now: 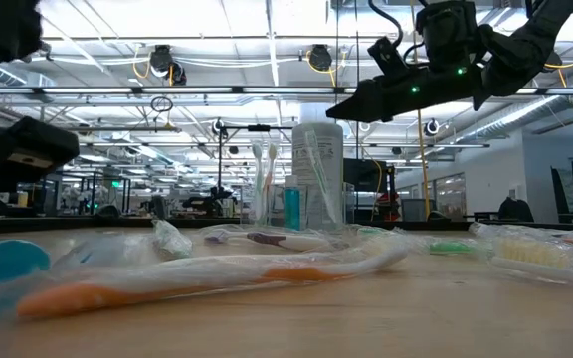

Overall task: Pick & Place toothbrushing station
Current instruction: Put the left blue mouthwash into the transparent organizer

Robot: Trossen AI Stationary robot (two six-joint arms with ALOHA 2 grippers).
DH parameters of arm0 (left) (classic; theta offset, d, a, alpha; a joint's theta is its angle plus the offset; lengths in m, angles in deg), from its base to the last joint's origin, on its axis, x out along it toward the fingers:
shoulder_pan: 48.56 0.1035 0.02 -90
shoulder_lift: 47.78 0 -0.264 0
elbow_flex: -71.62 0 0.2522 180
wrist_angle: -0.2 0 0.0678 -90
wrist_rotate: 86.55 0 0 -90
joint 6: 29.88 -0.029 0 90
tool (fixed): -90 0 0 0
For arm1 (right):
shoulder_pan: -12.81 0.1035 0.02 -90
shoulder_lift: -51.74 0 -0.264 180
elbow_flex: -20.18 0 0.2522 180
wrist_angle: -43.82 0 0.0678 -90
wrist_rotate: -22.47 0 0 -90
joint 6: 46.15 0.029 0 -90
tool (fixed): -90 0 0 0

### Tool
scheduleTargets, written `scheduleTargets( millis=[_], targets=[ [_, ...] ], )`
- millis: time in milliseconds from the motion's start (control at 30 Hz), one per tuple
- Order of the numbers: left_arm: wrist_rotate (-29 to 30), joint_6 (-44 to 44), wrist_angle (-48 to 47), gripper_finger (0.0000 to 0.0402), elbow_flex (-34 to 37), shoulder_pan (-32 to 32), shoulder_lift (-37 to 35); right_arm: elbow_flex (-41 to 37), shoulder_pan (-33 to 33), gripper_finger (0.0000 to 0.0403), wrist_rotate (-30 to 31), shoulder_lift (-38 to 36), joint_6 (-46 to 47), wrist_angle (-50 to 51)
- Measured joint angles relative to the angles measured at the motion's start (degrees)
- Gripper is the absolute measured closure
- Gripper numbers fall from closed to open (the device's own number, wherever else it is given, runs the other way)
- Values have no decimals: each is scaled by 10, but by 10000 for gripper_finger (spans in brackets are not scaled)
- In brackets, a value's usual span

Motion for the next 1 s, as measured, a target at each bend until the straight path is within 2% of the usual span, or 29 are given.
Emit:
scheduleTargets(
  millis=[100, 300, 400, 567, 733, 1000],
  targets=[
    [0, 18, 4, 257, 0, -5, -4, 0, 0, 271, 0, 0, 0, 5],
    [58, 47, 2, 257, 0, -15, -48, 0, 0, 271, 0, 0, 0, 6],
    [85, 71, 49, 257, -1, -22, -66, 0, 0, 271, 0, 0, 0, 5],
    [94, 93, 125, 257, -1, -33, -42, 0, 0, 271, 0, 0, 0, 3],
    [129, 101, 108, 257, -1, -49, -14, 0, 0, 271, 0, 0, 0, 3],
    [134, 131, 107, 257, -1, -72, 16, 0, 0, 271, 0, 0, 0, 3]
  ],
)
